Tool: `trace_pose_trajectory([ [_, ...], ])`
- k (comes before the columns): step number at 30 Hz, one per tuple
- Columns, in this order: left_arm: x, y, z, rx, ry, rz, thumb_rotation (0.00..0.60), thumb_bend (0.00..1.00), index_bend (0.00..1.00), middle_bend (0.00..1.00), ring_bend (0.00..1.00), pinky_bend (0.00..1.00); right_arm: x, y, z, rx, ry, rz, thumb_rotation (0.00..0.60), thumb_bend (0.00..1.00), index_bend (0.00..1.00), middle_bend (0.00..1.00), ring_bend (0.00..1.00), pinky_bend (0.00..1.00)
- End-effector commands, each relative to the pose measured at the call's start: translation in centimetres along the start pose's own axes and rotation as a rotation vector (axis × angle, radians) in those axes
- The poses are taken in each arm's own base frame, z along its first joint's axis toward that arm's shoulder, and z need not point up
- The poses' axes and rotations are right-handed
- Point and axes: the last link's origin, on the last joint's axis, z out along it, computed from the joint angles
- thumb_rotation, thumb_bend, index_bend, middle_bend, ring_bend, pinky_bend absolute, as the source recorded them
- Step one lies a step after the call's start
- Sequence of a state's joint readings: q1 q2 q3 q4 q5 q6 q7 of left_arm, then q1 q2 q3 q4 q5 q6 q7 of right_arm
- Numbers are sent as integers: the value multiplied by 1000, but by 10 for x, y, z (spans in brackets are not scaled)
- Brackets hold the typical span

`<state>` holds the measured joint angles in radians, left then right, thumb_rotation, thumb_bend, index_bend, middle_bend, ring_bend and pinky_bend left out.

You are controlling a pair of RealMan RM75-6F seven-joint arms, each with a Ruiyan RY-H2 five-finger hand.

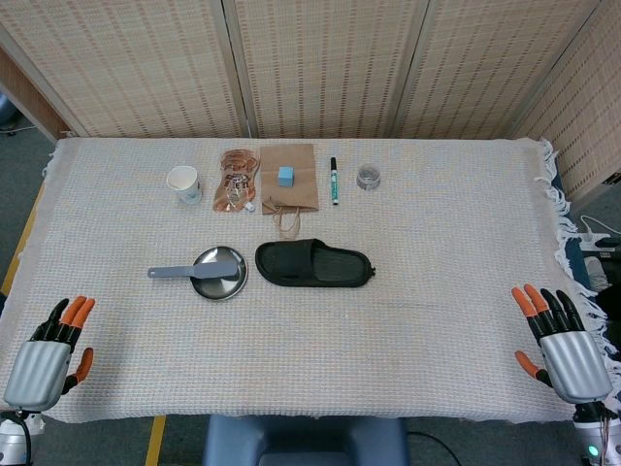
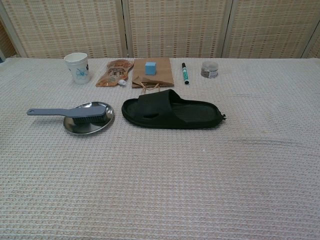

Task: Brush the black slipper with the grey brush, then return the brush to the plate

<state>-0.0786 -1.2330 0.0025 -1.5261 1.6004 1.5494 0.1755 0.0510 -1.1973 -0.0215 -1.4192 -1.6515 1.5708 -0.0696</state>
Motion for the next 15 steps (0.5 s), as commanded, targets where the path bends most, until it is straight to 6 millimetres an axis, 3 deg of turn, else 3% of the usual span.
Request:
trace_pose_trajectory([
  [1,-1,1,-1,4,-2,8,600,507,0,11,6,294,-1,-2,1,5,-8,-4,600,131,0,0,0,0],
  [15,-3,2,3,-20,-10,-35,600,502,0,0,21,279,-17,-7,21,16,-64,20,600,156,0,0,0,0],
])
